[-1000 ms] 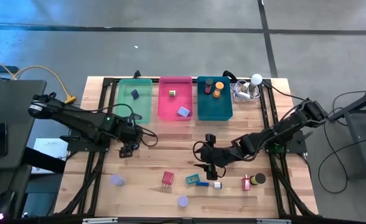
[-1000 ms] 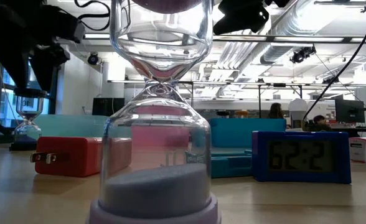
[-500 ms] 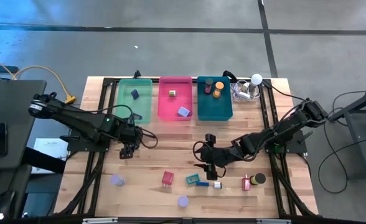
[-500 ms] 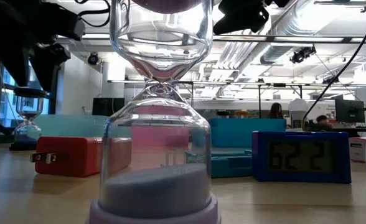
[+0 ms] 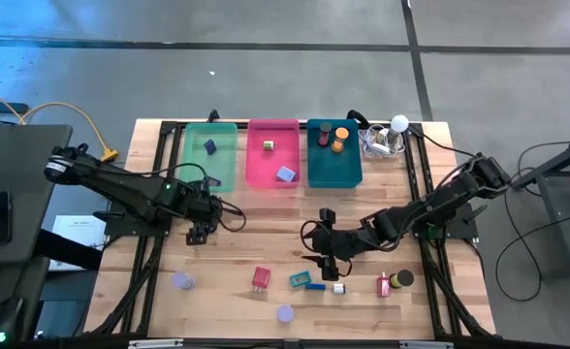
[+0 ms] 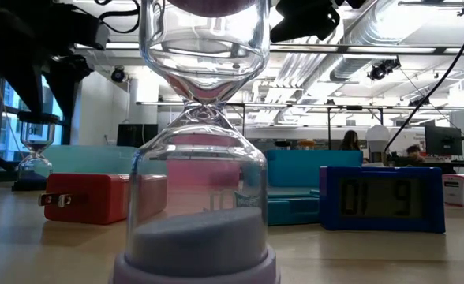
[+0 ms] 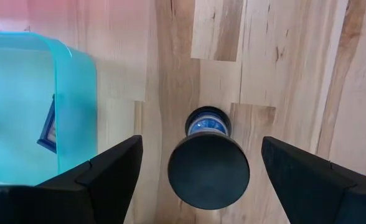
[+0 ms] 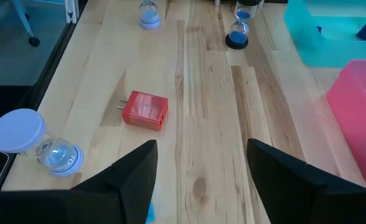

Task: Pick & Place Office items
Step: Put the blue hourglass into the blue bin

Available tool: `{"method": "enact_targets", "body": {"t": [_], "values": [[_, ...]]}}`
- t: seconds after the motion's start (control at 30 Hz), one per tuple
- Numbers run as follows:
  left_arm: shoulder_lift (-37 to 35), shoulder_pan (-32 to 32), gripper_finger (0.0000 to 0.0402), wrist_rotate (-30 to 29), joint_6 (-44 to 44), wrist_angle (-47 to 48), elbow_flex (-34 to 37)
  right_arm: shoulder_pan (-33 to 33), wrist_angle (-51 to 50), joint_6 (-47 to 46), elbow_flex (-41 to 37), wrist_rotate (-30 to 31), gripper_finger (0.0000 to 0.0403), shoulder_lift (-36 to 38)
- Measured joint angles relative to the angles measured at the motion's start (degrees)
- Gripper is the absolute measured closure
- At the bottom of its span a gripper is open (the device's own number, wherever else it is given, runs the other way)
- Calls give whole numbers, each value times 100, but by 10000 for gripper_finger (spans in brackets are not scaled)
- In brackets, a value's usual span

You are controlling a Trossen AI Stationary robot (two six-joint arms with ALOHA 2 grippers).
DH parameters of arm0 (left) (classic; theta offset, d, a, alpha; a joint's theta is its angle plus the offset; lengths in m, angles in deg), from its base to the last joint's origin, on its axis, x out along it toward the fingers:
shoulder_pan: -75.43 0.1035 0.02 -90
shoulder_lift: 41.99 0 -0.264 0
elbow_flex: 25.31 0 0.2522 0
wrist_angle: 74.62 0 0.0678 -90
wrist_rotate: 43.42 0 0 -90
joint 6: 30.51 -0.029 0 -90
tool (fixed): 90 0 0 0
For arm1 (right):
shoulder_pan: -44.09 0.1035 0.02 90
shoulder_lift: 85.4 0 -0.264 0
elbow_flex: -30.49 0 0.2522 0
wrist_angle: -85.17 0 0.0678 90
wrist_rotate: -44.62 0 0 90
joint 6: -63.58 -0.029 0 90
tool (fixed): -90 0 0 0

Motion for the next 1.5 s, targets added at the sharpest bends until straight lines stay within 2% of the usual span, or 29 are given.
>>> {"method": "enact_targets", "body": {"t": [0.27,1.27,1.5], "values": [[0,0,83,-7,342,-7,0,0,0,0,1,1,167,0],[2,11,83,24,345,-145,303,0,0,22,2,0,167,0],[234,11,83,53,300,-304,483,0,-2,22,2,0,167,0]]}}
